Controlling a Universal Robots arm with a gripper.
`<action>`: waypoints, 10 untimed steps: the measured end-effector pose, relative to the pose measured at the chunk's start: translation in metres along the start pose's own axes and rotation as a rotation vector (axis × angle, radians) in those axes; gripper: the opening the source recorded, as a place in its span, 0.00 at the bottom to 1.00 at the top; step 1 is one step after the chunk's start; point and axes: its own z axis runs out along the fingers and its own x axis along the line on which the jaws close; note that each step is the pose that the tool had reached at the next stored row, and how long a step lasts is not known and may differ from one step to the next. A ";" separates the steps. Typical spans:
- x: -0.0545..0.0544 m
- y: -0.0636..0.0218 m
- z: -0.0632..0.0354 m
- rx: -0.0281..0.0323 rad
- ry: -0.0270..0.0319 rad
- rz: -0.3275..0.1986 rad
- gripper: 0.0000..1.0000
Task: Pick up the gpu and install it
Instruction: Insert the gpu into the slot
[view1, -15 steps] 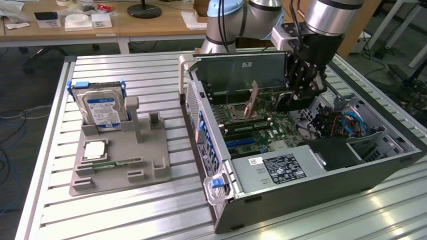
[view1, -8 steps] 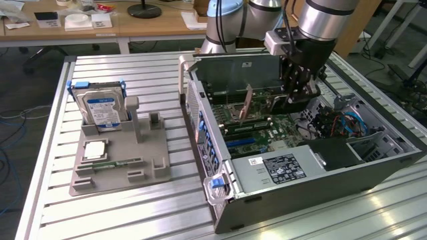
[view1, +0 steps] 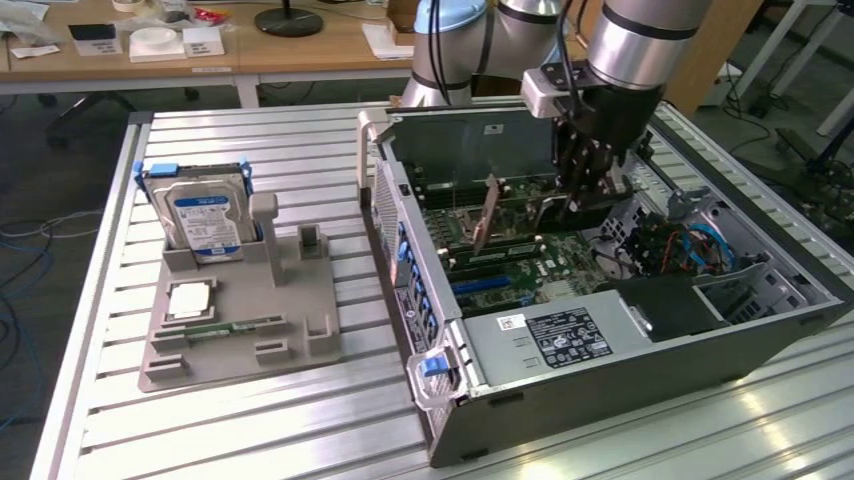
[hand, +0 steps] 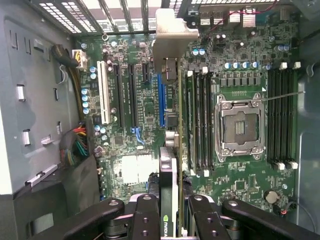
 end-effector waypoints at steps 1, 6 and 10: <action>0.000 0.0005 0.0010 0.0000 -0.0001 0.000 0.27; 0.001 0.0034 0.0068 0.0000 0.0000 0.000 0.27; 0.001 0.0054 0.0113 0.0000 -0.0001 0.000 0.27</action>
